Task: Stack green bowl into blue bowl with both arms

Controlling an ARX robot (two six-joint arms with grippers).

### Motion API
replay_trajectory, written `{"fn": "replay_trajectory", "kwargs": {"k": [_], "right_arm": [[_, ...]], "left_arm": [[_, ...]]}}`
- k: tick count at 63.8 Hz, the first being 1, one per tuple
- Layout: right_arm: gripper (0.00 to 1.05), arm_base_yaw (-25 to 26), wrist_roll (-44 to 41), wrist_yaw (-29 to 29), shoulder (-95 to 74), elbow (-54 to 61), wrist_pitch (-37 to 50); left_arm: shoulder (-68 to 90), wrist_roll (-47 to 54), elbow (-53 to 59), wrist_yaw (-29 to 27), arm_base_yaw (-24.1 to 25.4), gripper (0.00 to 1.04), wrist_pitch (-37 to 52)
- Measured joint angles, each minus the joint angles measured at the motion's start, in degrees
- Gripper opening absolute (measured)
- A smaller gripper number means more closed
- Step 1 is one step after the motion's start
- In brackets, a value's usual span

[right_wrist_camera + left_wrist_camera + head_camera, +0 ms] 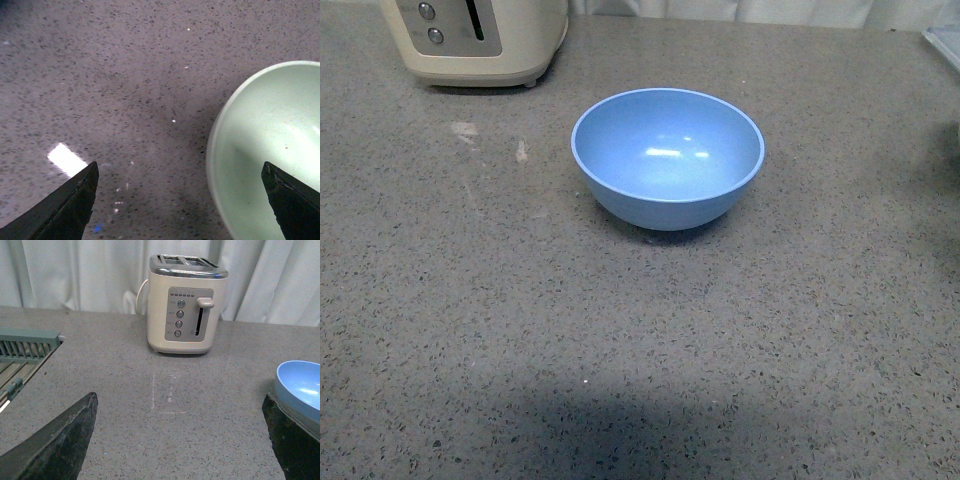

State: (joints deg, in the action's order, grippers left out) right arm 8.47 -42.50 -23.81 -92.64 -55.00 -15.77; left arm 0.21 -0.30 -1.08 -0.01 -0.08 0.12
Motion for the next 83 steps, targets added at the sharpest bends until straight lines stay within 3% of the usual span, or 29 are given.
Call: {"fn": "replay_trajectory", "kwargs": {"k": [39,65,78,83], "right_arm": [[0.95,-1.0,-9.0,6.2,-8.3,-7.0,-3.1],[0.37,-0.9,-11.3,9.9,-9.0,-7.1,-3.4],[0.01,-0.7,-13.4,11.1,-9.0,-7.2,-3.4],[0.02,-0.8,-14.4,11.5,-8.9,-7.2,-3.3]], "left_arm": [[0.0,0.0,0.0,0.0,0.0,0.98,0.0],[0.0,0.0,0.0,0.0,0.0,0.98,0.0],[0.0,0.0,0.0,0.0,0.0,0.98,0.0],[0.0,0.0,0.0,0.0,0.0,0.98,0.0]]}}
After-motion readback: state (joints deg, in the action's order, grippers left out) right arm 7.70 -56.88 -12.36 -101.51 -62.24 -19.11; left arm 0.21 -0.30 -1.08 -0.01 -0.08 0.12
